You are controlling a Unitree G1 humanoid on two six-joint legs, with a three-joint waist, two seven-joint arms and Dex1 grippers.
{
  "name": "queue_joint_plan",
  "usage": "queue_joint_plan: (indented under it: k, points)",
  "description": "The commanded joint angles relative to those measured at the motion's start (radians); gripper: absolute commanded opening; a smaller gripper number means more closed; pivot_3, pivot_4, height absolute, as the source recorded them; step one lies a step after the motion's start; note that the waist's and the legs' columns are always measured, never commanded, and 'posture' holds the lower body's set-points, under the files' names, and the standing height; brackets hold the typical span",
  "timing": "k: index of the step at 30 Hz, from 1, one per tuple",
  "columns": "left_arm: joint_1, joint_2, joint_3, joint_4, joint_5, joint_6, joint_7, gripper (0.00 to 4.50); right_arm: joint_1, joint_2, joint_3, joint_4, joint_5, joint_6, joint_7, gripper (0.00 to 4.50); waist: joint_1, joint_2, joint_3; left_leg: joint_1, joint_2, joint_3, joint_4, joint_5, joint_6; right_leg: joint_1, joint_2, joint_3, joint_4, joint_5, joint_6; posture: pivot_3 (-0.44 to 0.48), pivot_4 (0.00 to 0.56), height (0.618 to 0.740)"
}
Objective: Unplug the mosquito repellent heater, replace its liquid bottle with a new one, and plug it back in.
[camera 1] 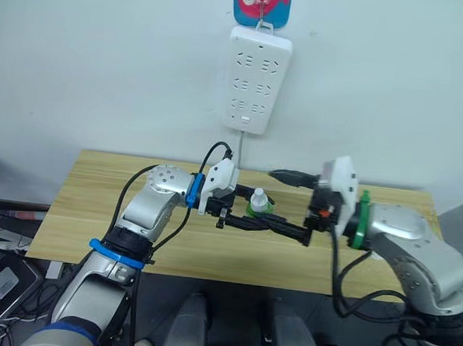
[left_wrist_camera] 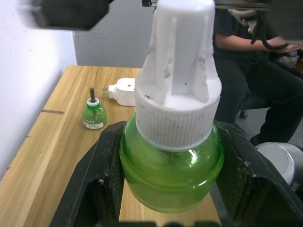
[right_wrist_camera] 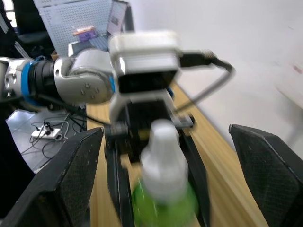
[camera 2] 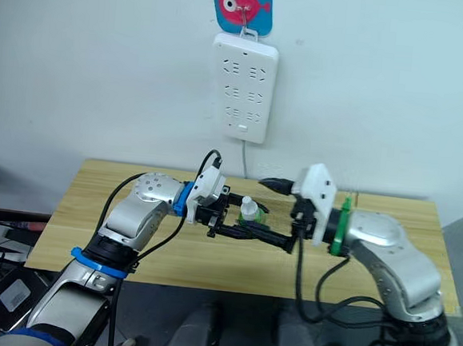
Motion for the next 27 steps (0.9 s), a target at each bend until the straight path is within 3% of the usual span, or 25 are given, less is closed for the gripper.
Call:
queue_joint_plan:
  k: [1, 7, 13, 17, 22, 24, 27]
  points:
    - [-0.016, -0.002, 0.008, -0.021, -0.010, -0.009, -0.010, 2.24, -0.029, 0.029, 0.035, 0.046, -0.089, -0.048, -0.061, 4.44, 0.001, 0.000, 0.000, 0.000, 0.000, 0.000, 0.000, 0.000, 0.000, 0.000, 0.000, 0.000, 0.000, 0.000, 0.000, 0.065, 0.248, 0.740]
    - [-0.017, -0.003, 0.005, -0.021, -0.009, -0.007, -0.012, 2.24, 0.009, -0.023, -0.009, 0.071, -0.126, -0.091, -0.037, 4.44, 0.003, 0.000, 0.000, 0.000, -0.001, 0.000, 0.000, 0.002, -0.003, 0.000, -0.002, 0.000, -0.001, 0.000, 0.000, 0.059, 0.254, 0.740]
    - [-0.008, -0.001, 0.007, -0.022, -0.010, -0.008, -0.014, 2.24, 0.100, -0.139, -0.170, -0.047, 0.095, -0.008, 0.069, 4.44, 0.003, 0.000, 0.000, -0.001, -0.002, 0.000, 0.000, 0.000, 0.000, 0.000, -0.002, 0.000, -0.001, 0.000, 0.000, 0.053, 0.255, 0.740]
    - [-0.013, -0.004, 0.007, -0.012, -0.008, -0.012, -0.016, 2.24, 0.081, -0.133, -0.172, -0.076, 0.176, 0.062, 0.054, 4.44, -0.007, 0.000, 0.000, 0.000, 0.001, 0.000, 0.000, 0.000, 0.000, 0.000, -0.002, 0.001, 0.000, 0.000, 0.000, 0.046, 0.256, 0.740]
    - [-0.023, -0.013, 0.006, -0.005, -0.004, -0.015, -0.015, 2.24, 0.026, -0.043, -0.150, -0.081, 0.245, 0.141, -0.048, 4.44, -0.004, 0.000, 0.000, 0.000, 0.002, 0.000, 0.000, 0.000, 0.000, 0.000, 0.001, -0.001, 0.002, 0.000, 0.000, 0.047, 0.255, 0.740]
    - [-0.023, -0.011, 0.006, -0.004, -0.003, -0.016, -0.019, 2.24, 0.009, -0.003, -0.146, -0.074, 0.271, 0.166, -0.085, 4.07, -0.002, 0.000, 0.000, 0.000, 0.001, 0.000, 0.000, 0.000, 0.000, 0.000, 0.002, 0.000, 0.001, 0.000, 0.000, 0.046, 0.257, 0.740]
    - [-0.019, -0.008, 0.004, -0.011, -0.004, -0.010, -0.023, 2.24, 0.007, 0.007, -0.125, -0.069, 0.257, 0.171, -0.094, 3.15, -0.001, 0.000, 0.000, 0.000, 0.000, 0.000, 0.000, 0.000, 0.000, 0.000, 0.000, 0.000, 0.000, 0.000, 0.000, 0.046, 0.257, 0.740]
